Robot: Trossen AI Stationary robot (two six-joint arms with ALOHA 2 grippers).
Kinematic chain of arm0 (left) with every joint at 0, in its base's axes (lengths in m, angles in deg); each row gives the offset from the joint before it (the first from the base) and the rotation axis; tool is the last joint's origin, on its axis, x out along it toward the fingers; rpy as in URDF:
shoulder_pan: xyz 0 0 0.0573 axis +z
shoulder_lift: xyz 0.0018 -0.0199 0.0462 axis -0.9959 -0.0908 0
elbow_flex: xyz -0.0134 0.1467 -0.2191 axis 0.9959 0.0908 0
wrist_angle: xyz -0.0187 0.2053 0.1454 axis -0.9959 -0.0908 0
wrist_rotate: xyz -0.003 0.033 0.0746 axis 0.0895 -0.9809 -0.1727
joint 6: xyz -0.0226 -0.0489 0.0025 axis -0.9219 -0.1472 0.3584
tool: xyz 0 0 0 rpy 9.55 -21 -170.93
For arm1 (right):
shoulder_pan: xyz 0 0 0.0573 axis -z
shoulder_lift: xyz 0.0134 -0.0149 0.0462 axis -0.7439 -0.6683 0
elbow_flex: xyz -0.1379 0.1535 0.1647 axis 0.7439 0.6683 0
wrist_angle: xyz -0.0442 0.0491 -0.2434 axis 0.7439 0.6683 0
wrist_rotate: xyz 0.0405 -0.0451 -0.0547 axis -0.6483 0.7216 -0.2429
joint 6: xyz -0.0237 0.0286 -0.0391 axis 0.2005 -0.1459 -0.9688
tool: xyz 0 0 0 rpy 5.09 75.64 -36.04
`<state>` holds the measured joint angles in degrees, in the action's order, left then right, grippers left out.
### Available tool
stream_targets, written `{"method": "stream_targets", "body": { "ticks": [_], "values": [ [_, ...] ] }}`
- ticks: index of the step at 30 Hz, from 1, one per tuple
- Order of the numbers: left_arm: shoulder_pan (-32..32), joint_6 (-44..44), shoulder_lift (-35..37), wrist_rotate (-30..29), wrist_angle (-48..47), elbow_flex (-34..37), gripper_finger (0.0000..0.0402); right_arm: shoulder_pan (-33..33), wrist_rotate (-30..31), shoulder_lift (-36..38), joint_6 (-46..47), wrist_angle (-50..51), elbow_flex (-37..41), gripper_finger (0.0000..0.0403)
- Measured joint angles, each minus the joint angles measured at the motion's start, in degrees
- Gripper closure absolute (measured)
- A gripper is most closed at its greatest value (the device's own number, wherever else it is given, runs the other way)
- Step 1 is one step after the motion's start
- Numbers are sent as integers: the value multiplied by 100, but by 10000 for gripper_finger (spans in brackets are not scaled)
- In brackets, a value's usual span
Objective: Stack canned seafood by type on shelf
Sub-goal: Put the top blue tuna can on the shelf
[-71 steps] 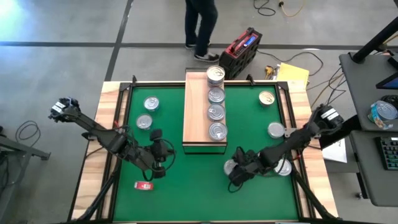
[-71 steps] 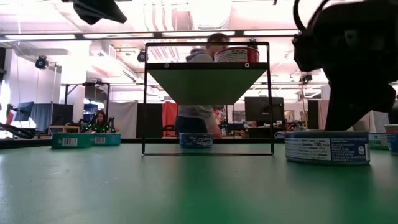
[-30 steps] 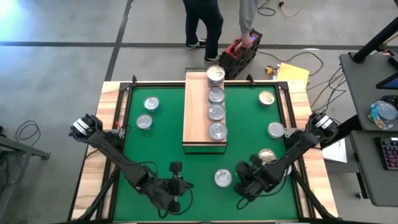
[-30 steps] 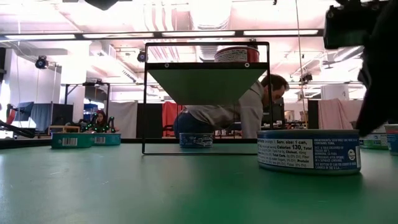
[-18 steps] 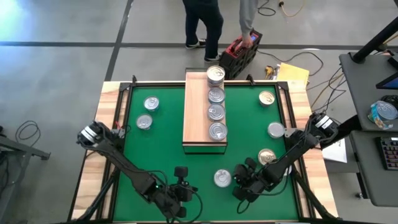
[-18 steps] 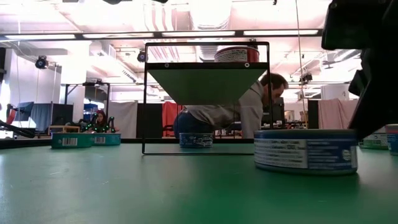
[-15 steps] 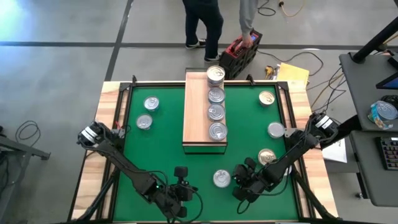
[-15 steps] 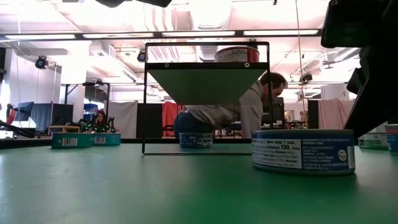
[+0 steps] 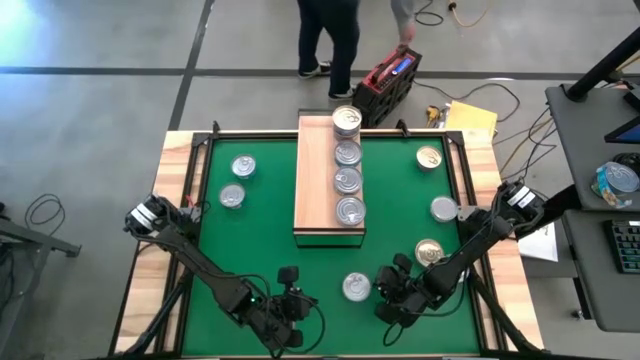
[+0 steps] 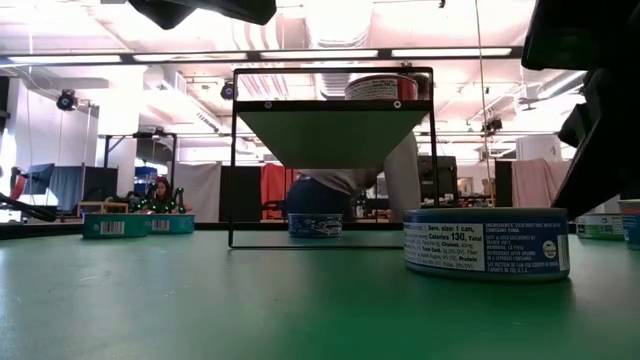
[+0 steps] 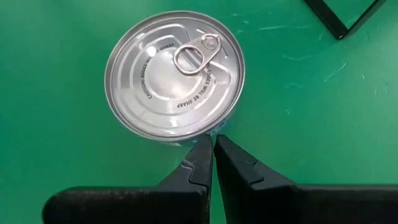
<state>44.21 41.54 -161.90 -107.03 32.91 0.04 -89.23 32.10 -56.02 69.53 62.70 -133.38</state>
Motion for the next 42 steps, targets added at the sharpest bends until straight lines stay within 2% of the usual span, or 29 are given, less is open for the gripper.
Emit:
{"method": "stream_targets", "body": {
  "ticks": [11,20,26,35,42],
  "values": [
    [7,-78,-36,-19,362,83,401,11,87,-1,281,-3,0,391],
    [33,128,-597,-263,809,9,401,40,240,-200,448,-191,2,391],
    [98,252,-880,-316,827,-239,401,85,241,-339,46,-759,2,391],
    [107,282,-911,-244,781,-341,401,16,236,-17,24,-301,2,391],
    [103,123,-922,-95,716,-330,401,-44,-315,361,486,70,2,390]
  ]
}}
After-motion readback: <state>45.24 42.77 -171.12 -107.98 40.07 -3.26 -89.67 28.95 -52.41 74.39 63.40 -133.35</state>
